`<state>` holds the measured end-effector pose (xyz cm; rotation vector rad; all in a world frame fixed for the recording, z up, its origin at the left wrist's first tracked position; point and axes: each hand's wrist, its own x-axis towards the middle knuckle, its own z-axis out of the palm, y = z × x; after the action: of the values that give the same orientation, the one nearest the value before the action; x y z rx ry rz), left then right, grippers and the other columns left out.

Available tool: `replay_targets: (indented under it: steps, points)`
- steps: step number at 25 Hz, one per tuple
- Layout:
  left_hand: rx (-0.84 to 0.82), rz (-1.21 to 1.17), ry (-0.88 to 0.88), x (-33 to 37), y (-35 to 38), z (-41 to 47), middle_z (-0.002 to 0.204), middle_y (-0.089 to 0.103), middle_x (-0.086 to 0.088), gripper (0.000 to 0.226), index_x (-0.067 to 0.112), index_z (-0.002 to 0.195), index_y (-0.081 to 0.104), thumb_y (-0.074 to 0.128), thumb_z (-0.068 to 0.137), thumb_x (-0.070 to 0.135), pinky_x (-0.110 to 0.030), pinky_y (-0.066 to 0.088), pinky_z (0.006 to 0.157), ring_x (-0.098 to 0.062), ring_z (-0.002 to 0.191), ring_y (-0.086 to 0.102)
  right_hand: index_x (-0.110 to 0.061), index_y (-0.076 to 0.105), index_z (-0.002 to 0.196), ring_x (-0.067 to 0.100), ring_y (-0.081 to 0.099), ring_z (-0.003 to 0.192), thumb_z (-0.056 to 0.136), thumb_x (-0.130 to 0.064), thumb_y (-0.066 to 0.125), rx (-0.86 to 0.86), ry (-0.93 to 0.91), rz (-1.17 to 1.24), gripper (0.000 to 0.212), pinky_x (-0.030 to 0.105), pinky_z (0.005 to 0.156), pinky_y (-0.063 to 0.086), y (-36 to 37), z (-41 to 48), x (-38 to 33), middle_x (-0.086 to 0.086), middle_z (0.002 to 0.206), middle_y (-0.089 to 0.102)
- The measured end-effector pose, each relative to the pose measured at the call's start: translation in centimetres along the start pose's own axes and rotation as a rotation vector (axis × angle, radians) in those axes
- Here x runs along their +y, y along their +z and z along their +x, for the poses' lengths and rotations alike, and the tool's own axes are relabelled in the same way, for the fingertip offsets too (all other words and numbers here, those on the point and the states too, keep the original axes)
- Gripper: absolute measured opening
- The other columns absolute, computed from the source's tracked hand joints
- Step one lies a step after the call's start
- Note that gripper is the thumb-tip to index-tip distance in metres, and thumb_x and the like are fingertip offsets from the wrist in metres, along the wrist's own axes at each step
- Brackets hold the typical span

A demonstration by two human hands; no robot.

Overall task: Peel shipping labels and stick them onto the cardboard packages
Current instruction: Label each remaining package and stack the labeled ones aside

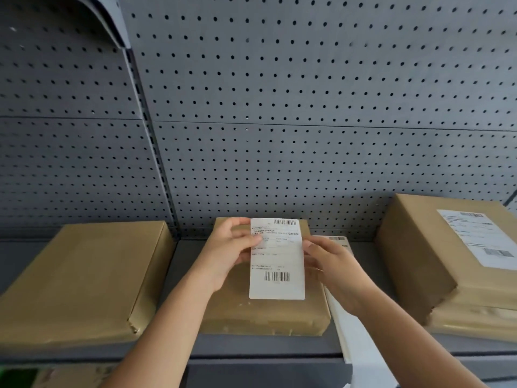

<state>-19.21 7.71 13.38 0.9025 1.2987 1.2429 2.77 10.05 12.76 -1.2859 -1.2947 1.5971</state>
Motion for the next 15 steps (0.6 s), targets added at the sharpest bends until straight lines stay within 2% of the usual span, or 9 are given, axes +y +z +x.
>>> replay_targets:
  steps: [2, 4, 7, 9, 11, 15]
  points:
    - [-0.011, 0.05, -0.001, -0.4, -0.7, -0.1, 0.107, 0.079, -0.01, 0.039, 0.015, 0.124, 0.061, 0.074, 0.09, 0.003, -0.034, 0.063, 0.076, -0.024, 0.096, 0.078, -0.01, 0.069, 0.111, 0.03, 0.074, 0.098, 0.101, -0.019, 0.055, -0.012, 0.035, 0.005, 0.019, 0.048, 0.093, 0.057, 1.0, 0.9, 0.2, 0.009, 0.103, 0.078]
    - [0.018, 0.13, 0.007, -0.7, -1.3, -0.1, 0.103, 0.079, -0.008, 0.037, 0.016, 0.123, 0.061, 0.074, 0.091, 0.004, -0.032, 0.063, 0.074, -0.02, 0.092, 0.078, -0.008, 0.07, 0.103, 0.031, 0.074, 0.094, 0.1, -0.016, 0.058, 0.005, 0.016, -0.087, 0.016, 0.048, 0.089, 0.059, 1.9, 1.5, 0.3, 0.008, 0.097, 0.079]
    - [0.107, 0.325, 0.053, -1.1, -2.1, 0.3, 0.096, 0.079, 0.0, 0.036, 0.02, 0.121, 0.059, 0.075, 0.09, 0.008, -0.028, 0.062, 0.071, -0.012, 0.084, 0.077, -0.009, 0.073, 0.096, 0.021, 0.076, 0.082, 0.098, -0.015, 0.06, 0.053, -0.049, -0.239, 0.014, 0.036, 0.076, 0.063, 3.0, 2.2, 0.3, 0.004, 0.092, 0.079]
    - [0.152, 0.446, 0.097, -1.5, -2.4, 0.9, 0.092, 0.079, 0.003, 0.035, 0.024, 0.116, 0.059, 0.078, 0.089, 0.012, -0.036, 0.063, 0.079, -0.01, 0.085, 0.077, -0.011, 0.073, 0.095, 0.017, 0.076, 0.078, 0.098, -0.016, 0.06, 0.085, -0.082, -0.349, 0.013, 0.028, 0.068, 0.063, 3.6, 3.0, 0.5, 0.002, 0.091, 0.079]
    - [0.18, 0.552, 0.118, -1.7, -2.5, 1.5, 0.09, 0.079, 0.005, 0.033, 0.025, 0.113, 0.059, 0.079, 0.088, 0.016, -0.038, 0.062, 0.079, -0.01, 0.084, 0.076, -0.016, 0.072, 0.095, 0.017, 0.074, 0.08, 0.096, -0.021, 0.063, 0.13, -0.108, -0.462, 0.011, 0.03, 0.069, 0.063, 3.9, 4.0, 0.9, 0.0, 0.092, 0.077]
    - [0.203, 0.749, 0.132, -1.8, -1.8, 2.4, 0.093, 0.074, 0.005, 0.03, 0.023, 0.113, 0.058, 0.077, 0.09, 0.021, -0.022, 0.048, 0.061, -0.009, 0.085, 0.07, -0.022, 0.071, 0.098, 0.018, 0.07, 0.083, 0.093, -0.026, 0.064, 0.183, -0.141, -0.606, 0.01, 0.042, 0.079, 0.06, 4.0, 5.3, 1.5, -0.005, 0.09, 0.075]
